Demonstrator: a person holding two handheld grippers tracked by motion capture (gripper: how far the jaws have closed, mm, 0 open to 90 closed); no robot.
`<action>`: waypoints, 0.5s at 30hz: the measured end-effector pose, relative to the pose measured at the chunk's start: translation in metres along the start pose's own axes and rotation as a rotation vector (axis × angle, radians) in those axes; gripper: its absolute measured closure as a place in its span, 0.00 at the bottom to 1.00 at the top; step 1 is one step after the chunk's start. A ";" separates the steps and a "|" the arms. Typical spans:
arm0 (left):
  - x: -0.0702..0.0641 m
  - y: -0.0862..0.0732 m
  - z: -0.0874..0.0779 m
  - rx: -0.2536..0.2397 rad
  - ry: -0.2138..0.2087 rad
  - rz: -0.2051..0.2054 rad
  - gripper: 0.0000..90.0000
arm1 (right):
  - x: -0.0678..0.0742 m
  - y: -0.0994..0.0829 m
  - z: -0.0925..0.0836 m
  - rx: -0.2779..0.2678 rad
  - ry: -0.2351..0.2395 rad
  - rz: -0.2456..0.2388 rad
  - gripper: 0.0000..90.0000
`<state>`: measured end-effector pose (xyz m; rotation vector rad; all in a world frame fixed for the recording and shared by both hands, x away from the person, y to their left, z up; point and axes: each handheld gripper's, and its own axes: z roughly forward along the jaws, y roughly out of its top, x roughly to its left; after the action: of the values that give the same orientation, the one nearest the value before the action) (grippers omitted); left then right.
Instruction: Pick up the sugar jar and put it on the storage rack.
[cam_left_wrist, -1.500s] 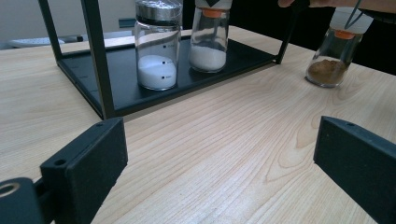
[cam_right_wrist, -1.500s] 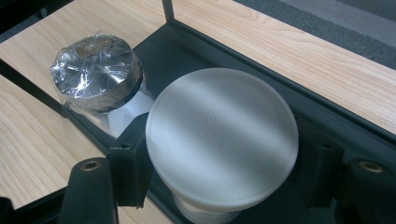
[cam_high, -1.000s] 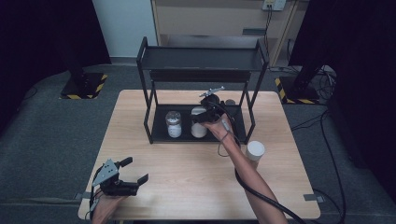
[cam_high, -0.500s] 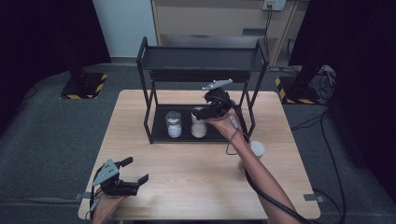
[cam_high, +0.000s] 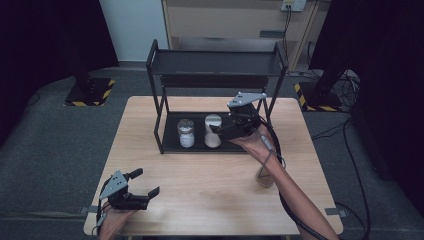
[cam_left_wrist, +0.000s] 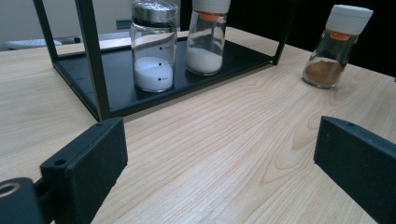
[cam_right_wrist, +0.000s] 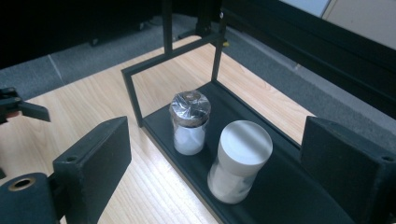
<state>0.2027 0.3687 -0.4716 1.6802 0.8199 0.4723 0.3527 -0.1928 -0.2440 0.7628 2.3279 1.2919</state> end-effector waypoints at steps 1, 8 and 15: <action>0.000 0.000 0.000 -0.001 0.000 -0.001 0.02 | 0.000 -0.003 -0.004 -0.008 0.008 0.001 0.11; 0.000 -0.001 0.000 -0.007 -0.005 -0.001 0.02 | 0.006 -0.025 -0.030 -0.060 0.027 -0.016 0.11; 0.000 -0.001 0.000 -0.009 -0.009 0.001 0.02 | 0.010 -0.052 -0.055 -0.102 0.020 -0.004 0.11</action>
<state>0.2025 0.3688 -0.4724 1.6734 0.8094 0.4676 0.2997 -0.2449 -0.2608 0.7150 2.2577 1.4102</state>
